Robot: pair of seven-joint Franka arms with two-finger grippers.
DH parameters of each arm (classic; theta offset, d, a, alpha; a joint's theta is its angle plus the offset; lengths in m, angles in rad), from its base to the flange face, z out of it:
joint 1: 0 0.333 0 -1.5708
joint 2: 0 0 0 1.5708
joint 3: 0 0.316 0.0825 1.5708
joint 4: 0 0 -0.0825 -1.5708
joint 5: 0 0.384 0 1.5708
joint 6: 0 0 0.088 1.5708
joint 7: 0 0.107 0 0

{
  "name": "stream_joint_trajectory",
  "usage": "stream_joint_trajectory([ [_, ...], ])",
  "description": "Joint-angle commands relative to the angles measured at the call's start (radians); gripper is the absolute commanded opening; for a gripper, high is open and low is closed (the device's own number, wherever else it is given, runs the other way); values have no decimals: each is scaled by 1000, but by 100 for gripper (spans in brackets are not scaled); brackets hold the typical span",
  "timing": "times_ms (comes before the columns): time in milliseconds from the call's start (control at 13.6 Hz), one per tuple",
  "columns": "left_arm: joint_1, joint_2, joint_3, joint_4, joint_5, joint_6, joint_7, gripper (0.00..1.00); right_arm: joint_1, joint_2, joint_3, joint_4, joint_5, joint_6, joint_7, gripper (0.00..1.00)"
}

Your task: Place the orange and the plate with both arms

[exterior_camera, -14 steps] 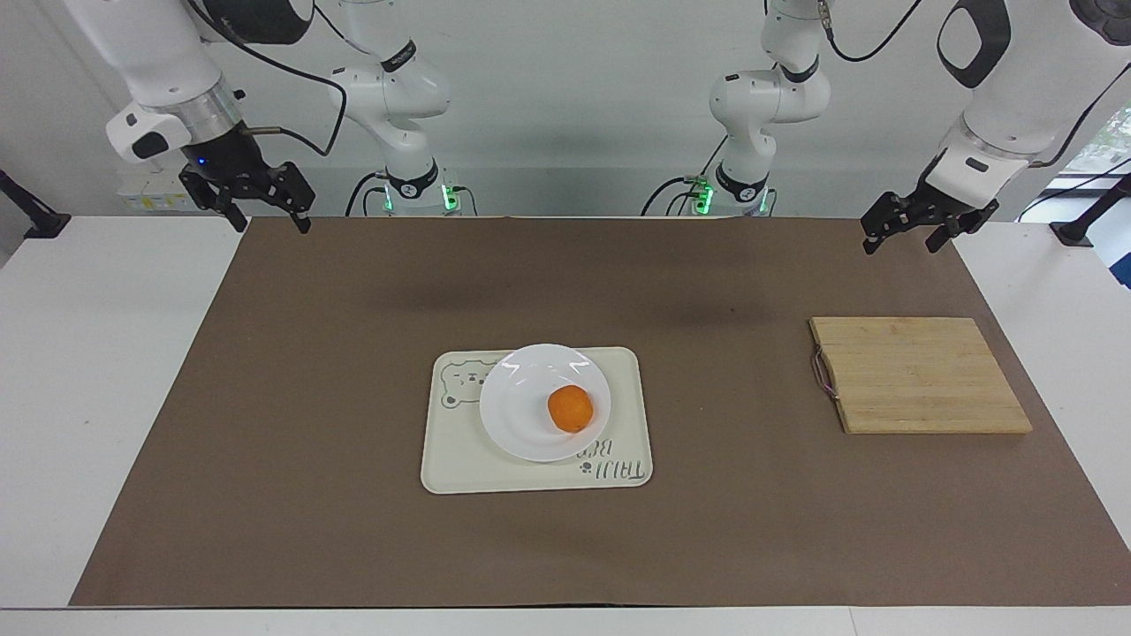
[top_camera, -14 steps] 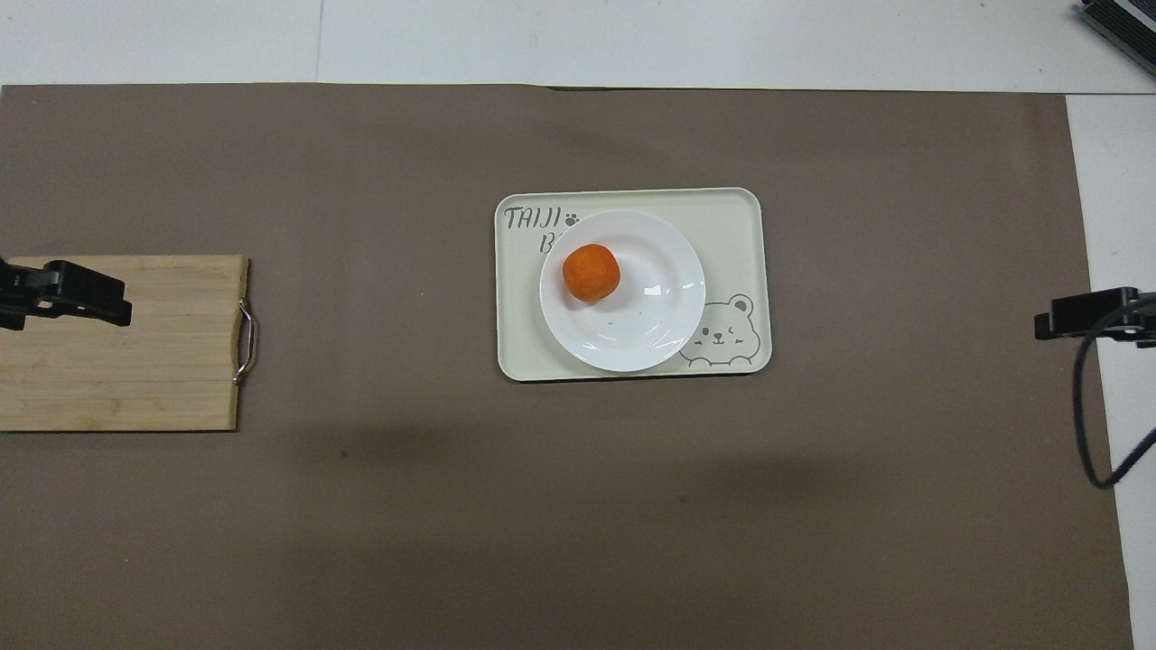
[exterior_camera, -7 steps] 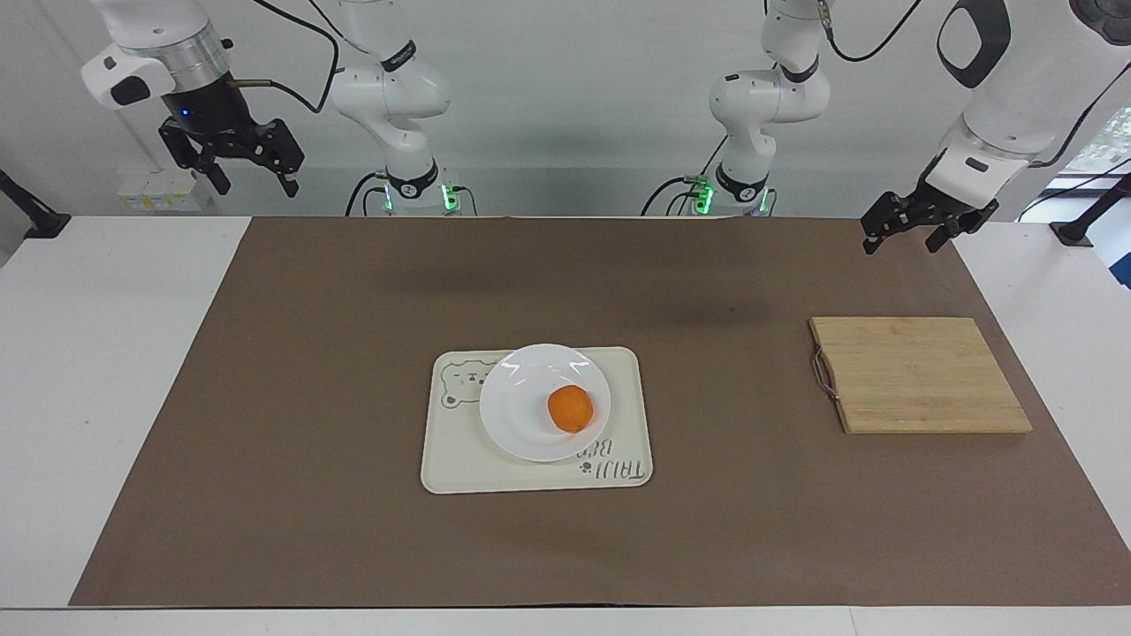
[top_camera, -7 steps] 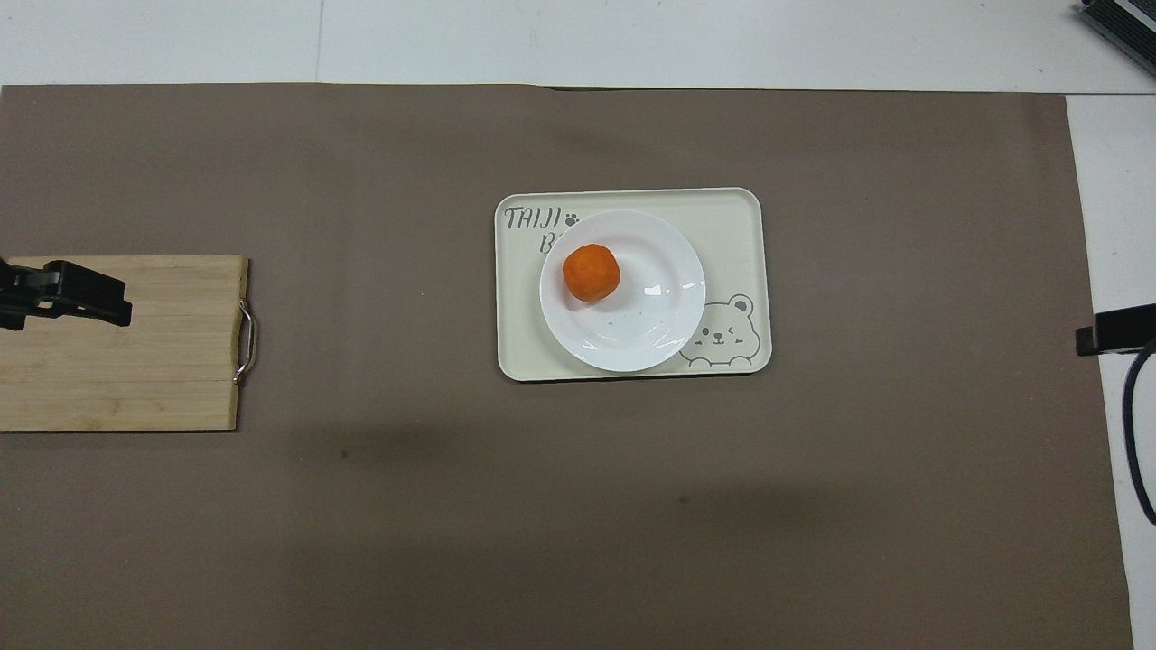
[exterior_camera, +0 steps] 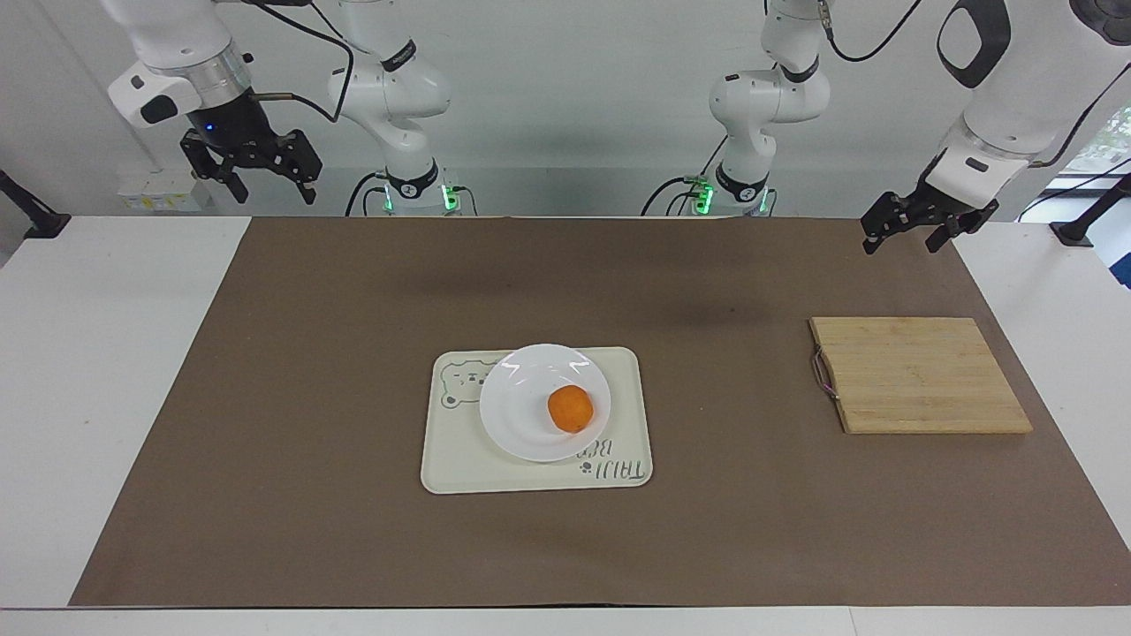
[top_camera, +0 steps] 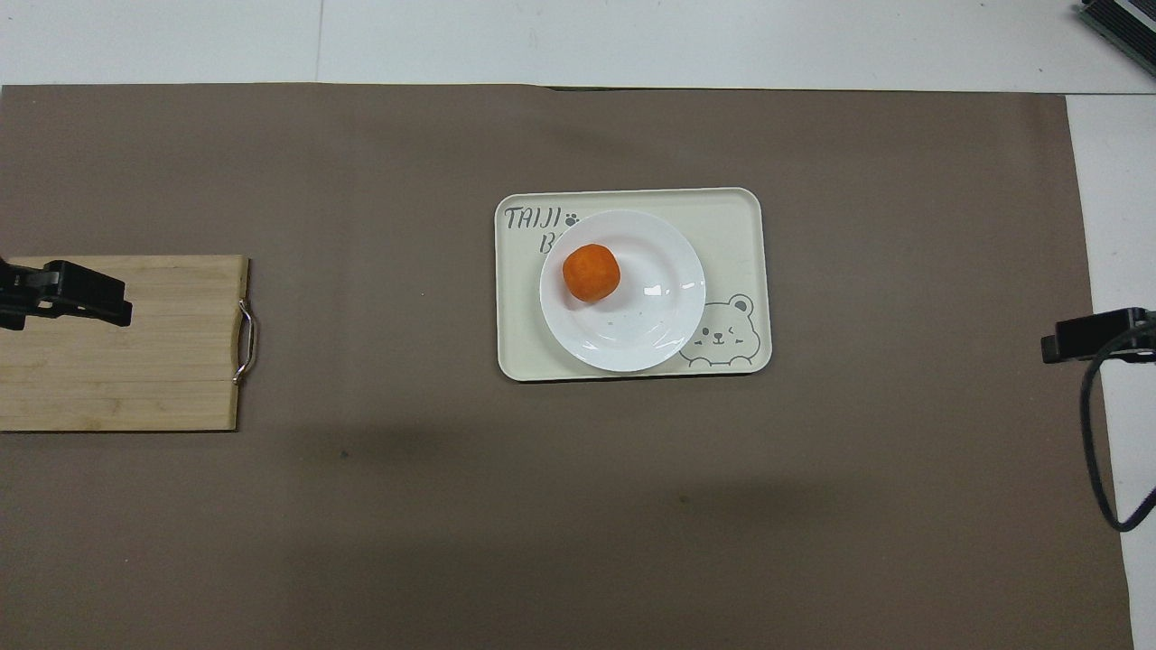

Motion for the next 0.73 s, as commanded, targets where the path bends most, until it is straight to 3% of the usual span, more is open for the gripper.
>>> stream_joint_trajectory([
  [0, 4, -13, -3, -7, 0, -12, -6, 100, 2, -22, 7, -28, -33, 23, 16, 100],
  [660, 4, -13, -1, -7, 0, -11, -6, 100, -10, 17, 7, 27, -35, 12, 13, 100],
])
